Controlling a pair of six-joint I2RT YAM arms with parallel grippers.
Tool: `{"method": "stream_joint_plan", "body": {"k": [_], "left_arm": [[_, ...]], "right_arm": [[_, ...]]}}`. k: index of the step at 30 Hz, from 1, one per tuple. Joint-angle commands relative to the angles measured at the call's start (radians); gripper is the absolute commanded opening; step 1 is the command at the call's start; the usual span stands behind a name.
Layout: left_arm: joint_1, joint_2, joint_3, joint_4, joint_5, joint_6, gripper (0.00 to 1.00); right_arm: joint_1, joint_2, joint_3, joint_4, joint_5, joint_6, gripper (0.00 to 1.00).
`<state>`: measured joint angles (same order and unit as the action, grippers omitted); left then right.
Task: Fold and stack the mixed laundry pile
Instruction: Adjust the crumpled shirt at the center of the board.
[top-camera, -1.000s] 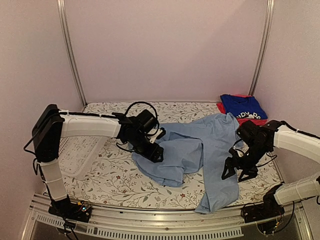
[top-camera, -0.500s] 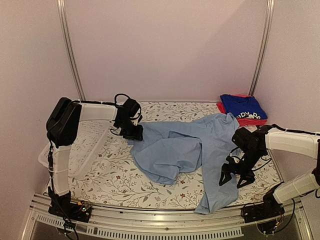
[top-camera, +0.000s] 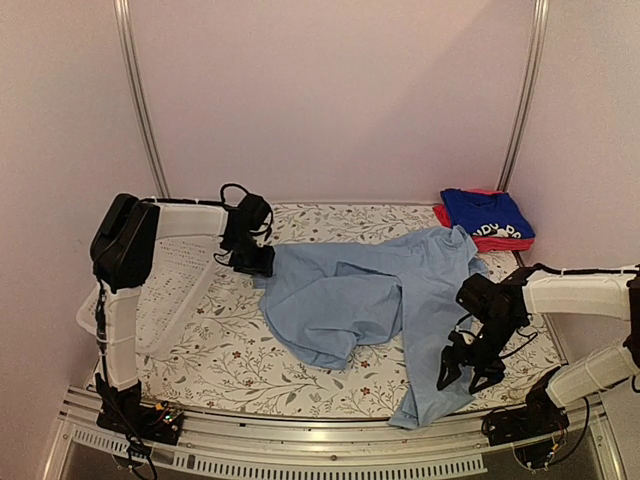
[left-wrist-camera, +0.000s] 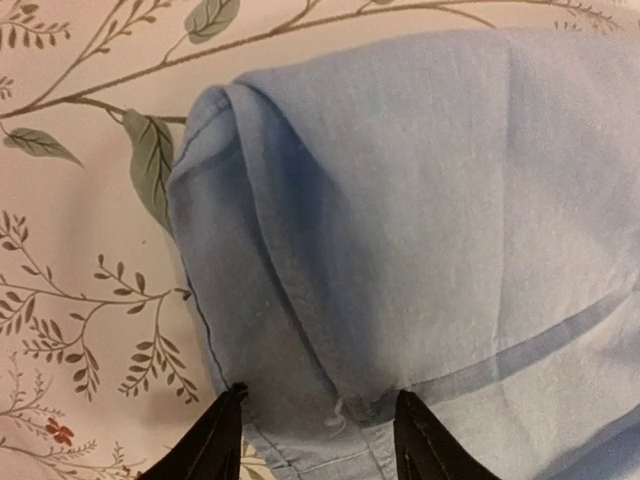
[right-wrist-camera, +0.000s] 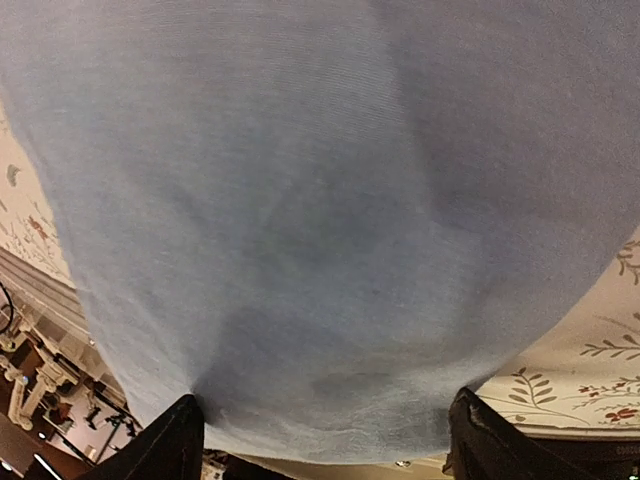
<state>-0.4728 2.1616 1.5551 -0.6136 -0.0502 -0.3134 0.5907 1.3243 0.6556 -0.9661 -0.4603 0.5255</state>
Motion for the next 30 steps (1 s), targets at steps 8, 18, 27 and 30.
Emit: {"method": "stream_joint_plan", "body": {"k": [8,18,27,30], "left_arm": [[-0.030,-0.204,-0.082,0.049,0.069,0.059,0.59],[-0.179,-0.503,-0.339,0.094,0.156,0.109,0.74],[-0.245,-0.488,-0.361,0.134,0.151,0.044,0.75],[-0.258,-0.476,-0.351,0.140,0.139,0.041,0.75]], "right_arm": [[0.009,0.044,0.008,0.079,0.037,0.036,0.01],[0.034,-0.074,0.161,-0.110,0.082,0.018,0.59],[0.275,0.010,0.149,-0.159,0.234,0.178,0.99],[0.297,0.045,0.129,-0.129,0.253,0.213,0.99]]}}
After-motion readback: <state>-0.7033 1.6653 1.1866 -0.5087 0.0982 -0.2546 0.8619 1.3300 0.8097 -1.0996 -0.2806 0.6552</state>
